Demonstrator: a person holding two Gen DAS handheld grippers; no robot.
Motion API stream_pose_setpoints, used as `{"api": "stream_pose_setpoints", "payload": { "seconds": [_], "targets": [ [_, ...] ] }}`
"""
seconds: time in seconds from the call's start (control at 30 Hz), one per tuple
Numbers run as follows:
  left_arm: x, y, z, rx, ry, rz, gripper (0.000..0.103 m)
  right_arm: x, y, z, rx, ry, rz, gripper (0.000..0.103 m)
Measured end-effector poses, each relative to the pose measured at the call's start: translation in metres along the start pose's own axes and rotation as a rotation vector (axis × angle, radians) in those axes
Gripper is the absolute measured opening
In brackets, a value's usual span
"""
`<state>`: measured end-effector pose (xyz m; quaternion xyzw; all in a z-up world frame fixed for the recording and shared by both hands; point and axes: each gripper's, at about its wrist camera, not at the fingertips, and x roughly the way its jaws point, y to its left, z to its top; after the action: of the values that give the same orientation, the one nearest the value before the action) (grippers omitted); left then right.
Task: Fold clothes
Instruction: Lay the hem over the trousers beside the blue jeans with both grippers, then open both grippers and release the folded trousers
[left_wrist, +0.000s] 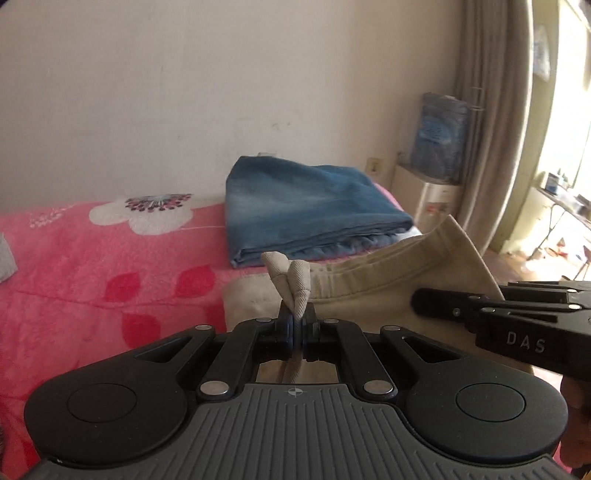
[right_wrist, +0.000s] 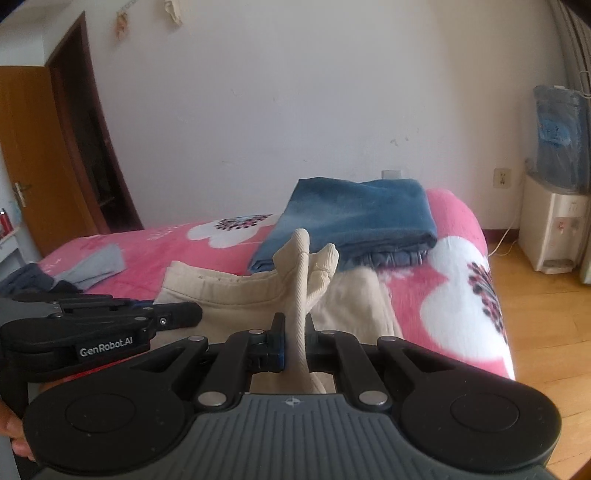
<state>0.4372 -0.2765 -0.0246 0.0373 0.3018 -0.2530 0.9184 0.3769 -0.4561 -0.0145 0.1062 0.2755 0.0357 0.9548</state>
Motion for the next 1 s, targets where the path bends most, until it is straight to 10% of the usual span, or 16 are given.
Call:
{"api": "stream_pose_setpoints", "payload": {
  "seconds": [0.3,0.43,0.57,0.8,1.0],
  "targets": [
    [0.033,0.004,0.008,-0.019,0.022,0.033,0.006,0.038,-0.01,0.008,0.008,0.039,-0.046,0.007],
    [0.043,0.009,0.001,-0.065,0.088,0.066,0.022,0.052,-0.013,0.003,0.019,0.061,-0.078,0.008],
    [0.032,0.025,0.008,-0.169,0.122,0.118,0.058,0.058,-0.023,0.001,0.1,0.091,-0.093,0.014],
    [-0.033,0.071,0.021,-0.43,0.141,0.066,0.061,0.041,-0.043,0.005,0.254,0.124,-0.076,0.046],
    [-0.139,0.096,0.015,-0.393,0.088,-0.021,0.063,-0.054,-0.074,-0.012,0.392,0.136,0.034,0.06]
  ]
}}
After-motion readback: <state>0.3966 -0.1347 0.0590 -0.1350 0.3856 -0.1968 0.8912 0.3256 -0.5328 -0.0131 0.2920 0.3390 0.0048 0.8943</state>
